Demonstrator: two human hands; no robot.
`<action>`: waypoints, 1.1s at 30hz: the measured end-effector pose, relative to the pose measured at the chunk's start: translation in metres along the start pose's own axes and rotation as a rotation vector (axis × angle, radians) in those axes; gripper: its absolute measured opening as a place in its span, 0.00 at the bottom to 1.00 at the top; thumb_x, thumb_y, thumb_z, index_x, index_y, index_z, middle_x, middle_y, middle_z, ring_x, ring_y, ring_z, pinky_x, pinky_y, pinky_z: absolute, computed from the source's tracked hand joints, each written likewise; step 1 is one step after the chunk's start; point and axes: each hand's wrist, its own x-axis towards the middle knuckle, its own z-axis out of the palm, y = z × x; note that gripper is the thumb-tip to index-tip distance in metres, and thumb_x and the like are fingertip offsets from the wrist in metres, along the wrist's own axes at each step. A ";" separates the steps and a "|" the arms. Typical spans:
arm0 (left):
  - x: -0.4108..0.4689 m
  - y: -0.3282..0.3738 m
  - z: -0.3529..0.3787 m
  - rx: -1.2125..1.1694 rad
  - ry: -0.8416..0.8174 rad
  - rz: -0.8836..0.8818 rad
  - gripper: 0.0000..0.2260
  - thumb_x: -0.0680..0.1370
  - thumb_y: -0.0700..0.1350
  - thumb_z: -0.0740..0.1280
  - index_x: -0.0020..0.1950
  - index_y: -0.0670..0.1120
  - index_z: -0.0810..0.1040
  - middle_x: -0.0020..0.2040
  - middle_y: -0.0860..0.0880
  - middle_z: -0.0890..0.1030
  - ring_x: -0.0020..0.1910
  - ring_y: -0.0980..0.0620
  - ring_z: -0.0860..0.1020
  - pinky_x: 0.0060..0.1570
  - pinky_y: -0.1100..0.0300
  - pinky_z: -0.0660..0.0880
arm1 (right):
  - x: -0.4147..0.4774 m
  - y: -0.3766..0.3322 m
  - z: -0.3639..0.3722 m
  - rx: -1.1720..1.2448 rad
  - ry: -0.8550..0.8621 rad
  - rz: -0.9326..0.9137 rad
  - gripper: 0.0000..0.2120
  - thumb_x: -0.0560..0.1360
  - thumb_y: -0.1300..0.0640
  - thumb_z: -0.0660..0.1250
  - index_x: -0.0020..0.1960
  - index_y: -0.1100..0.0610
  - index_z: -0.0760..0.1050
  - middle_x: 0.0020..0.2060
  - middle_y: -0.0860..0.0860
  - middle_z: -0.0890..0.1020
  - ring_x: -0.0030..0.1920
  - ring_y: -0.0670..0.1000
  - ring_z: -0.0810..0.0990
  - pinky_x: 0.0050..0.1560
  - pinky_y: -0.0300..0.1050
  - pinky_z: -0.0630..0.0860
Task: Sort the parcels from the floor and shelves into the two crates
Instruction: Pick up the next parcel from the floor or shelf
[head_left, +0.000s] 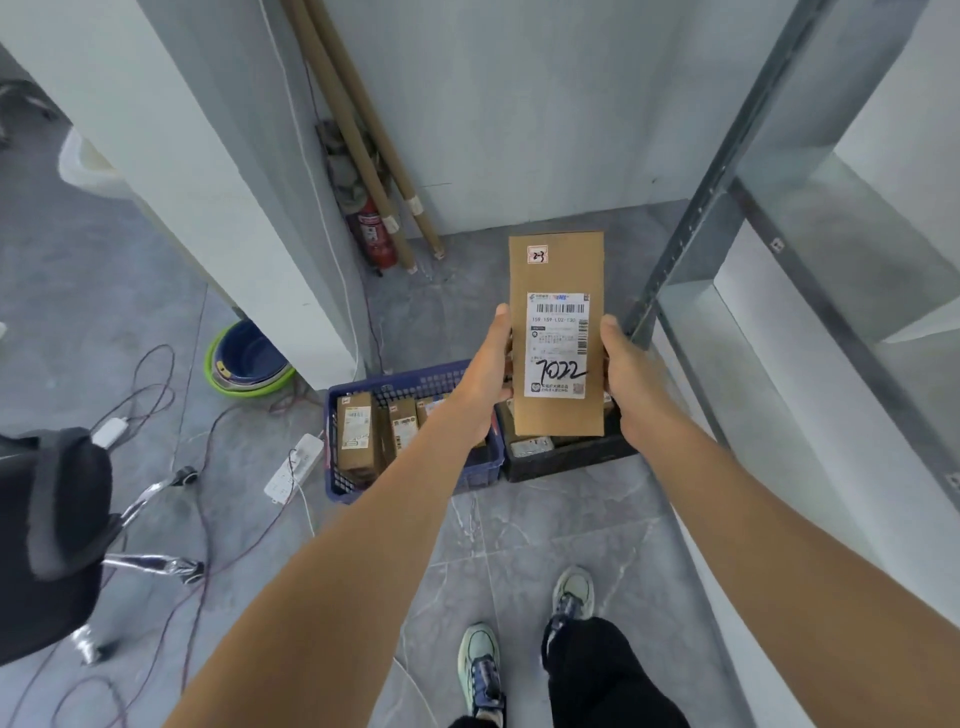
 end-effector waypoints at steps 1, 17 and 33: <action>0.015 -0.002 0.002 -0.014 0.011 -0.016 0.23 0.83 0.68 0.46 0.65 0.59 0.74 0.55 0.59 0.79 0.51 0.62 0.77 0.61 0.53 0.70 | 0.018 0.004 -0.001 -0.017 -0.011 0.019 0.16 0.87 0.40 0.53 0.54 0.43 0.76 0.50 0.43 0.83 0.52 0.45 0.80 0.52 0.45 0.73; 0.294 -0.090 0.054 -0.187 0.359 -0.464 0.54 0.53 0.76 0.67 0.72 0.46 0.75 0.61 0.47 0.84 0.58 0.46 0.83 0.63 0.49 0.78 | 0.298 0.085 -0.007 -0.174 -0.220 0.360 0.20 0.87 0.38 0.53 0.62 0.45 0.80 0.55 0.46 0.86 0.57 0.49 0.83 0.53 0.48 0.77; 0.496 -0.351 0.040 -0.096 0.337 -0.650 0.45 0.60 0.84 0.57 0.74 0.66 0.69 0.73 0.55 0.74 0.75 0.45 0.68 0.73 0.37 0.60 | 0.489 0.306 0.047 -0.247 -0.244 0.561 0.18 0.88 0.41 0.50 0.55 0.42 0.78 0.45 0.39 0.83 0.42 0.37 0.81 0.36 0.35 0.73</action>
